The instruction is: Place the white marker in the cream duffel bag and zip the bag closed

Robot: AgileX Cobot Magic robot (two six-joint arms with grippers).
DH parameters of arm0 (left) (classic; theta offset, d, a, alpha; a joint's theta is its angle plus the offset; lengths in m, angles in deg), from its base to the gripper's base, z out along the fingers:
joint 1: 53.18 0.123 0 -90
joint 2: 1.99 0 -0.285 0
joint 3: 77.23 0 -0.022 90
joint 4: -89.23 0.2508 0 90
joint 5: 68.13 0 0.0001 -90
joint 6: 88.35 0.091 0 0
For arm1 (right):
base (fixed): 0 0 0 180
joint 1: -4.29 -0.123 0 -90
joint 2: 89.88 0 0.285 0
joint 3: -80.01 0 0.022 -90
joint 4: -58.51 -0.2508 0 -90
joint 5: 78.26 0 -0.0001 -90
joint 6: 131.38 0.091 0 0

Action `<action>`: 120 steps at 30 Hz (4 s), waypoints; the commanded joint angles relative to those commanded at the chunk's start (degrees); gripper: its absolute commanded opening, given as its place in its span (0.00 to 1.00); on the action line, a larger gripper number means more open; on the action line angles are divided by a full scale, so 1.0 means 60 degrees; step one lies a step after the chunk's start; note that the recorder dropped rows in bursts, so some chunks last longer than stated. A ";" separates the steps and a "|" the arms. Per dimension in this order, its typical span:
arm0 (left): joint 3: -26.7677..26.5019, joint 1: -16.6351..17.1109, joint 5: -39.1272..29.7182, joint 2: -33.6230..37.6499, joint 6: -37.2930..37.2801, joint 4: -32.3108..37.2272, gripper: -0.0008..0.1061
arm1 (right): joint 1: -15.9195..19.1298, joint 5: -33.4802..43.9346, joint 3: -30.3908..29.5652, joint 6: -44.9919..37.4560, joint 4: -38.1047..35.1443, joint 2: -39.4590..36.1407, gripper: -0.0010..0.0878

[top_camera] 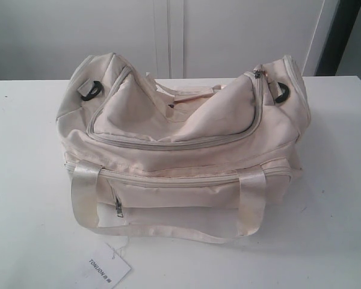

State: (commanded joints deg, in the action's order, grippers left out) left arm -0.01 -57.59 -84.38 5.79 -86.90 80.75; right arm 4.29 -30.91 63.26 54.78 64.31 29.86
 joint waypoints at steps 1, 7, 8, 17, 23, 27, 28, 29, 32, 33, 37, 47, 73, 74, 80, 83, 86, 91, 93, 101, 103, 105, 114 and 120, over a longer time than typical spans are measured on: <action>0.0000 0.0000 0.0000 0.0000 0.0000 0.0000 0.01 | 0.0000 -0.0103 -0.0152 0.0000 0.0000 0.0196 0.01; 0.0000 0.0000 0.0000 0.0000 0.0000 0.0000 0.01 | 0.0000 -0.0797 -0.1162 0.0000 0.0000 0.1252 0.01; 0.0000 0.0000 0.0000 0.0000 0.0000 0.0000 0.01 | 0.0000 -0.0986 -0.1346 0.0000 0.0031 0.1417 0.01; 0.0000 0.0000 0.0000 0.0000 0.0000 0.0000 0.01 | 0.0000 -0.1198 -0.2082 0.0000 0.0031 0.2110 0.01; 0.0000 0.0000 0.0000 0.0000 0.0000 0.0000 0.01 | 0.0000 -0.1198 -0.2082 0.0000 0.0031 0.2110 0.01; 0.0000 0.0000 0.0000 0.0000 0.0000 0.0000 0.01 | 0.0000 -0.1198 -0.2082 0.0000 0.0031 0.2110 0.01; 0.0000 0.0000 0.0000 0.0000 0.0000 0.0000 0.01 | 0.0000 -0.1198 -0.2082 0.0000 0.0031 0.2110 0.01; 0.0000 0.0000 0.0000 0.0000 0.0000 0.0000 0.01 | 0.0000 -0.1198 -0.2082 0.0000 0.0031 0.2110 0.01; 0.0000 0.0000 0.0000 0.0000 0.0000 0.0000 0.01 | 0.0000 -0.1198 -0.2082 0.0000 0.0031 0.2110 0.01; 0.0000 0.0000 0.0000 0.0000 0.0000 0.0000 0.01 | 0.0000 -0.1198 -0.2082 0.0000 0.0031 0.2110 0.01; 0.0000 0.0000 0.0000 0.0000 0.0000 0.0000 0.01 | 0.0000 -0.1198 -0.2082 -0.0087 0.0056 0.2110 0.01; 0.0000 0.0000 0.0000 0.0000 0.0000 0.0000 0.01 | 0.0000 -0.1198 -0.2107 -0.0070 0.0035 0.2648 0.01; 0.0000 0.0000 0.0000 0.0000 0.0000 0.0000 0.01 | 0.0000 -0.2786 -0.7145 -0.0070 0.0035 0.8395 0.01; 0.0000 0.0000 0.0000 0.0000 0.0000 0.0000 0.01 | 0.0000 -0.2803 -0.7145 -0.0070 0.0035 0.8435 0.01; 0.0000 0.0000 0.0000 0.0000 0.0000 0.0000 0.01 | 0.0000 -0.2827 -0.7145 -0.0594 0.0035 0.8435 0.01; 0.0000 0.0000 0.0000 0.0000 0.0000 0.0000 0.01 | 0.0000 -0.2887 -0.7145 -0.0594 -0.0002 0.8435 0.01; 0.0000 0.0000 0.0000 0.0000 0.0000 0.0000 0.01 | 0.0000 -0.3359 -0.7194 -0.0594 -0.0216 0.8435 0.01; 0.0000 0.0000 0.0000 0.0000 0.0000 0.0000 0.01 | 0.0000 -0.3542 -0.7722 -0.0594 -0.0372 0.8435 0.01; 0.0000 0.0000 0.0000 0.0000 0.0000 0.0000 0.01 | 0.0000 -0.3781 -0.8129 -0.0611 -0.0521 0.8435 0.01; 0.0000 0.0000 0.0000 0.0000 0.0000 0.0000 0.01 | 0.0000 -0.4016 -0.9378 -0.0611 -0.0546 0.8746 0.01; 0.0000 0.0000 0.0000 0.0000 0.0000 0.0000 0.01 | 0.0000 -0.4081 -0.9574 -0.0611 -0.0546 0.8746 0.01; 0.0000 0.0000 0.0000 0.0000 0.0000 0.0000 0.01 | 0.0000 -0.4192 -0.9707 -0.0611 -0.0546 0.8746 0.01; 0.0000 0.0000 0.0000 0.0000 0.0000 0.0000 0.01 | 0.0000 -0.4446 -1.0078 -0.0611 -0.0546 0.8746 0.01; 0.0000 0.0000 0.0000 0.0000 0.0000 0.0000 0.01 | 0.0000 -0.4568 -1.0078 -0.0593 -0.0546 0.8746 0.01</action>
State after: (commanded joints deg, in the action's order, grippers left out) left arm -0.01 -57.59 -84.38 5.79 -86.90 80.75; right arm 4.29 -58.32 2.79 51.22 61.04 82.34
